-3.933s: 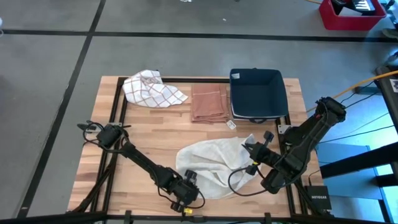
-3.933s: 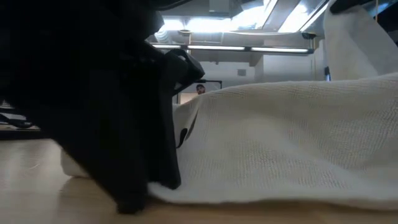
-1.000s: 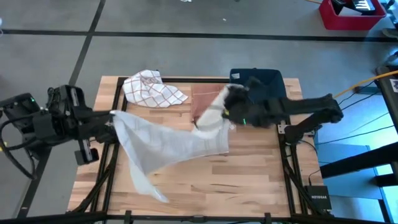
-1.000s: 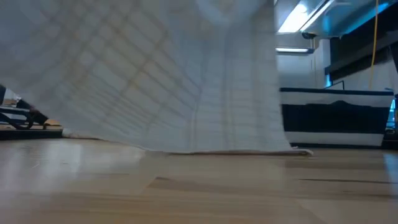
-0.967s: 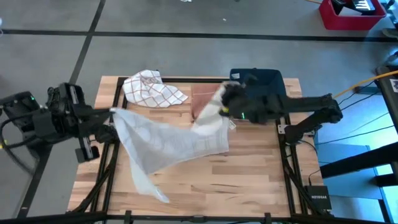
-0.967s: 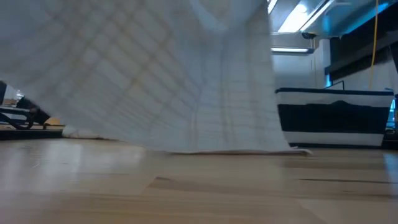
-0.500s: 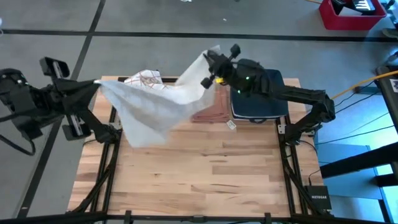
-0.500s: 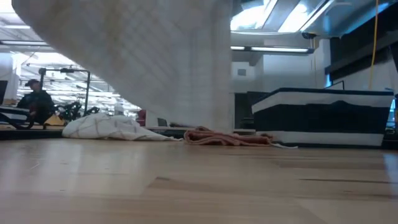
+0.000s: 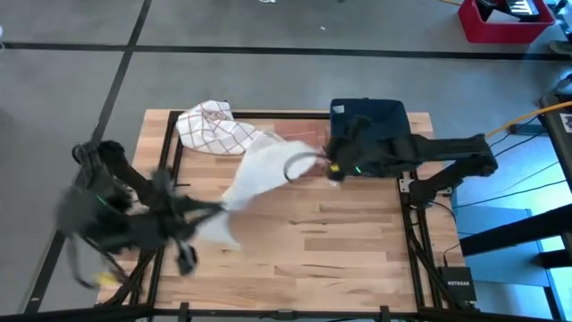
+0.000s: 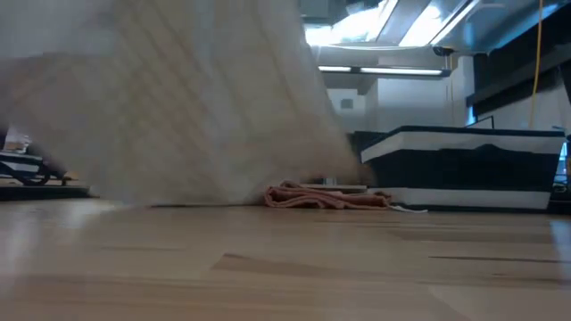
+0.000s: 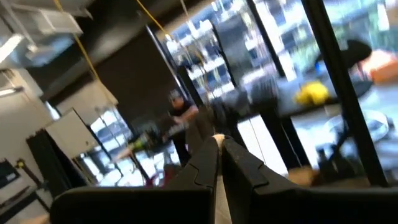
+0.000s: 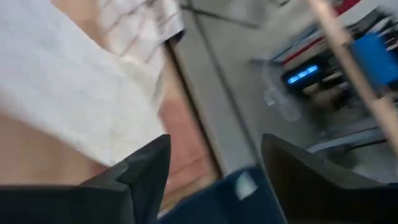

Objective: Fold towel
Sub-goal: Fold the bottom white towel

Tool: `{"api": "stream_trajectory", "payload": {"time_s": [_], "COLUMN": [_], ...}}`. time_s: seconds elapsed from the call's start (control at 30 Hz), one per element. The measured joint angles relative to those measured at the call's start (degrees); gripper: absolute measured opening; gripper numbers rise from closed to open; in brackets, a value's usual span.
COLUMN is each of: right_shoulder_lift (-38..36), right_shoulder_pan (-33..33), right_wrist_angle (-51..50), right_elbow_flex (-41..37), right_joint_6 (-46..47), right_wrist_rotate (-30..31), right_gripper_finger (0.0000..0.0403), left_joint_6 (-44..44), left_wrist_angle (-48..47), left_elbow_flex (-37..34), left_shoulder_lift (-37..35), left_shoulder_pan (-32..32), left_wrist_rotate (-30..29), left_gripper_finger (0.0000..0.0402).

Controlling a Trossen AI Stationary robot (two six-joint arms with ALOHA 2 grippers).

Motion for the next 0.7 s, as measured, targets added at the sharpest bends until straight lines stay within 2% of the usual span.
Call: {"api": "stream_trajectory", "payload": {"time_s": [0.17,0.23,0.3,0.4,0.5,0.6,0.7], "right_shoulder_lift": [-2.33,-2.30,-2.04,-1.19,-0.31,1.63,4.17], "right_shoulder_pan": [10.58,15.94,21.89,29.44,35.30,38.62,39.20], "right_wrist_angle": [-9.83,-8.51,-3.77,6.08,18.08,29.44,38.81], "right_elbow_flex": [0.02,-0.55,-2.58,-7.22,-13.06,-19.08,-23.80], "right_joint_6": [19.82,24.65,25.70,24.23,21.24,18.28,16.12], "right_wrist_rotate": [-11.53,-13.94,-14.04,-10.85,-3.74,2.54,4.15], "right_gripper_finger": [0.0269,0.0270,0.0270,0.0270,0.0270,0.0270,0.0270], "left_joint_6": [-16.66,-23.85,-29.69,-35.48,-40.87,-42.88,-43.58], "left_wrist_angle": [-14.35,-19.52,-22.33,-23.02,-23.73,-22.50,-19.52], "left_elbow_flex": [-0.01,-0.01,-0.65,-2.29,-2.81,-2.88,-2.92], "left_shoulder_lift": [5.22,7.79,10.43,13.81,17.38,21.23,24.24], "left_shoulder_pan": [3.44,5.32,7.15,9.72,11.72,13.35,14.87], "left_wrist_rotate": [1.24,2.94,4.57,7.28,11.58,15.88,20.54], "left_gripper_finger": [0.0005,0.0005,0.0005,0.0005,0.0005,0.0005,0.0005]}}
